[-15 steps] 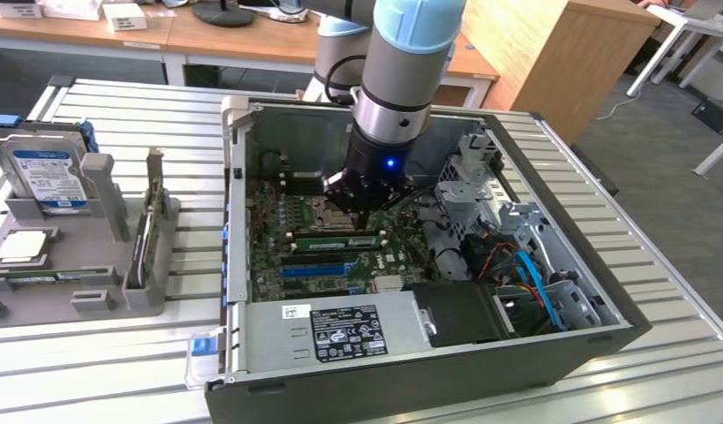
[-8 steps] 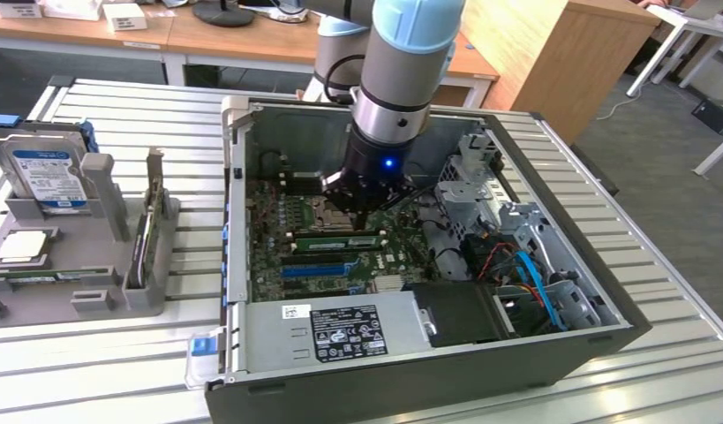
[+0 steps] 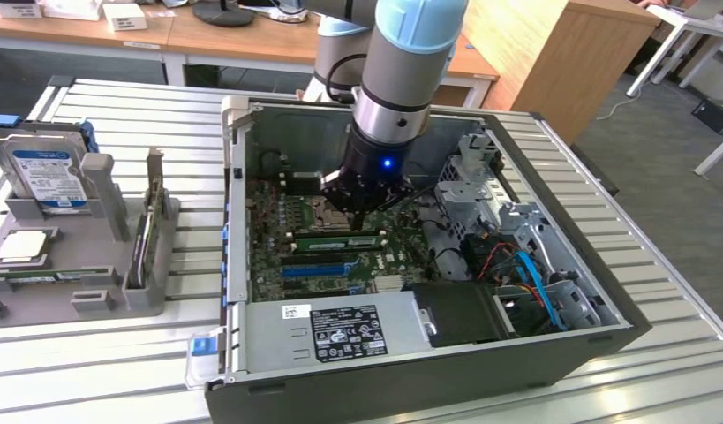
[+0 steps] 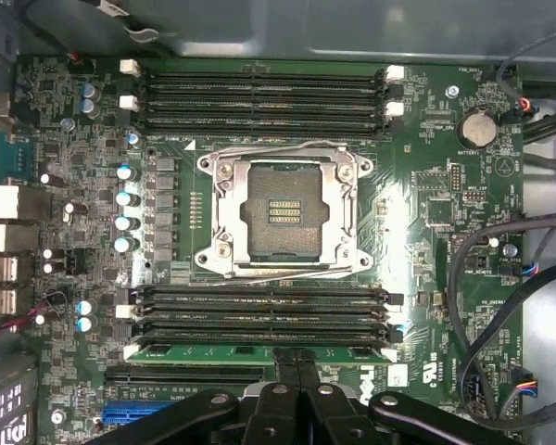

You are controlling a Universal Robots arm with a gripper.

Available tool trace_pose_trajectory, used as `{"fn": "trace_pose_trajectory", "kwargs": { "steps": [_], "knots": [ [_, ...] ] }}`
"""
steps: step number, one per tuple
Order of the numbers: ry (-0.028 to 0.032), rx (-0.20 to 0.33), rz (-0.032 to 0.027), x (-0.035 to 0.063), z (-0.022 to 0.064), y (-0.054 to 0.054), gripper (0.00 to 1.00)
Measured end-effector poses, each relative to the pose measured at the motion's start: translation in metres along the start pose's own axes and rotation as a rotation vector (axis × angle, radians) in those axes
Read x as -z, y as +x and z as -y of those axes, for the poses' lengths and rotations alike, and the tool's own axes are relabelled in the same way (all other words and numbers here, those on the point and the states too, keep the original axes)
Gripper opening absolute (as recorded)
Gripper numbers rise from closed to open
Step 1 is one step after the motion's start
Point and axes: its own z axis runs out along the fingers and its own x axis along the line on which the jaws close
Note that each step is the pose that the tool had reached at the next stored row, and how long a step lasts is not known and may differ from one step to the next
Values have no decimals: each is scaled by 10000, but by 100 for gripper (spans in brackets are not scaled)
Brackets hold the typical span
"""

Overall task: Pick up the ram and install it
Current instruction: 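Press down the ram until it locks into place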

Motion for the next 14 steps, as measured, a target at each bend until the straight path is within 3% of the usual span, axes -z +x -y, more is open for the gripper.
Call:
{"fn": "trace_pose_trajectory", "kwargs": {
  "steps": [6, 14],
  "knots": [
    [1, -211, -97, 0, 6, 0, 11],
    [1, -260, -100, 0, 8, 29, 11]
  ]
}}
